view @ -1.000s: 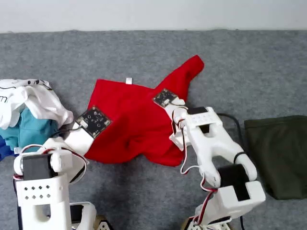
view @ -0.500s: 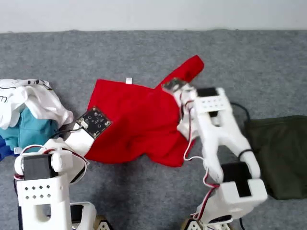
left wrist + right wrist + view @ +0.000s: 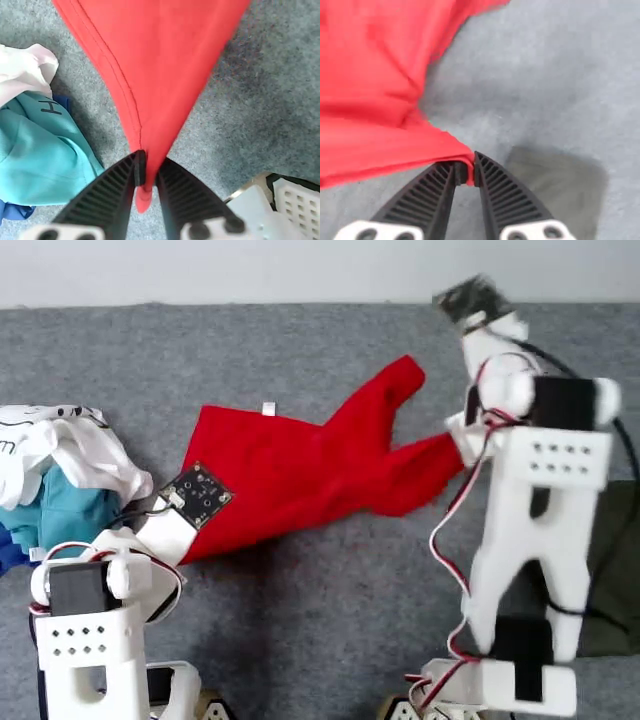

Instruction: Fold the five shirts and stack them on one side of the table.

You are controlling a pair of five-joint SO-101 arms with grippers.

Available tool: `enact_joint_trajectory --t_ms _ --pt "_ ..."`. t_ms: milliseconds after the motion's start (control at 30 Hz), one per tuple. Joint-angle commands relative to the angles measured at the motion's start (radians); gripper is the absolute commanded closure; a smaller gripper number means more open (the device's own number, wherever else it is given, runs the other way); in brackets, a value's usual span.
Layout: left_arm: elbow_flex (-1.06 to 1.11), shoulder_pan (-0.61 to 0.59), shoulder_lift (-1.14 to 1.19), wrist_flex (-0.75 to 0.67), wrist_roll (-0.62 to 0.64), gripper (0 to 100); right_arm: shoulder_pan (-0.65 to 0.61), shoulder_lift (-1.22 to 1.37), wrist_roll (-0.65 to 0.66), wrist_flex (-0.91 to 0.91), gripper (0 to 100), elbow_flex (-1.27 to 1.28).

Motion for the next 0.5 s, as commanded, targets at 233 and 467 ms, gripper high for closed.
enact_joint_trajectory --t_ms 233,467 --pt "-0.007 -0.002 -0.012 0.012 -0.006 99 -0.070 -0.455 -0.009 0.042 98.8 0.025" --pt "-0.031 -0.008 -0.014 0.015 -0.006 99 -0.090 -0.777 -0.009 0.042 98.8 0.295"
